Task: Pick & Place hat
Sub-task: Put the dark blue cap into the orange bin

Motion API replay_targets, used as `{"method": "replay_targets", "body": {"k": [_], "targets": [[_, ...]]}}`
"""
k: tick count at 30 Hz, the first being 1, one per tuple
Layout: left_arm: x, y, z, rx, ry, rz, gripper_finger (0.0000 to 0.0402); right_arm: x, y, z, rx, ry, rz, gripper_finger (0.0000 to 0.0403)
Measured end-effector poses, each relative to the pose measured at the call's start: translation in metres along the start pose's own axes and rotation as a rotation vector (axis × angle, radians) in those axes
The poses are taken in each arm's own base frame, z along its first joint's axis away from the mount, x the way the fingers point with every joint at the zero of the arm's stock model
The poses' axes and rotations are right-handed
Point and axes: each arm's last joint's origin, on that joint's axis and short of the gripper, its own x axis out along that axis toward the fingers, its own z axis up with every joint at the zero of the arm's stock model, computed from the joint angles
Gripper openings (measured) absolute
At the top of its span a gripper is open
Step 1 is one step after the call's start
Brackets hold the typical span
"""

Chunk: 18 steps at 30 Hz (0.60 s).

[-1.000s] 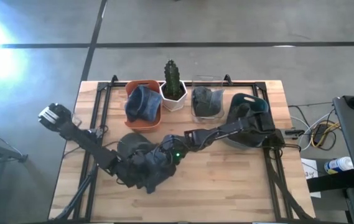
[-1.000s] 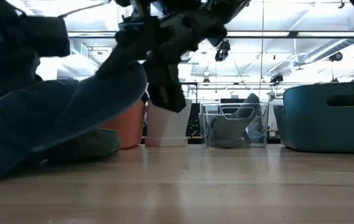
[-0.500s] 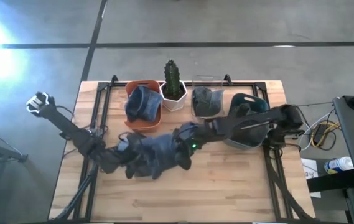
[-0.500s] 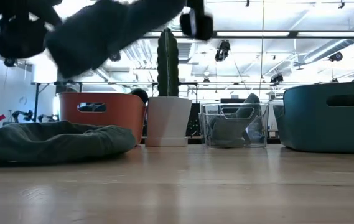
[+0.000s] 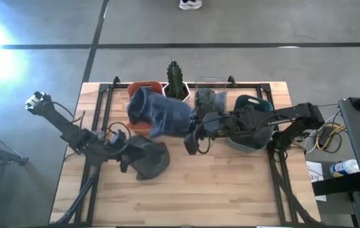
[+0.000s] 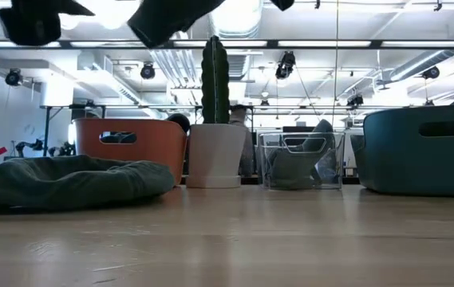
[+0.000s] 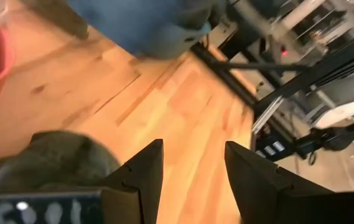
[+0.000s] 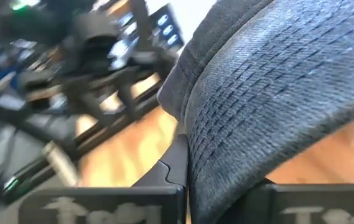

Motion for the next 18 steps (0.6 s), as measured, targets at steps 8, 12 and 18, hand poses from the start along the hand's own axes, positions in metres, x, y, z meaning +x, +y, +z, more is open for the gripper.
{"method": "replay_targets", "body": {"k": [8,12,18], "targets": [[-0.01,-0.014,0.016,-0.021,-0.042,-0.044,0.0165,-0.002,-0.005,0.006,0.022,-0.126,-0.136,0.0013],[-0.01,-0.007,0.013,-0.008,-0.009,0.013,0.0165,0.012,-0.007,0.013,0.065,-0.134,-0.049,0.0013],[-0.013,0.019,0.0,0.009,0.119,0.234,0.0165,0.043,-0.011,0.022,0.078,-0.145,0.025,0.0013]]}}
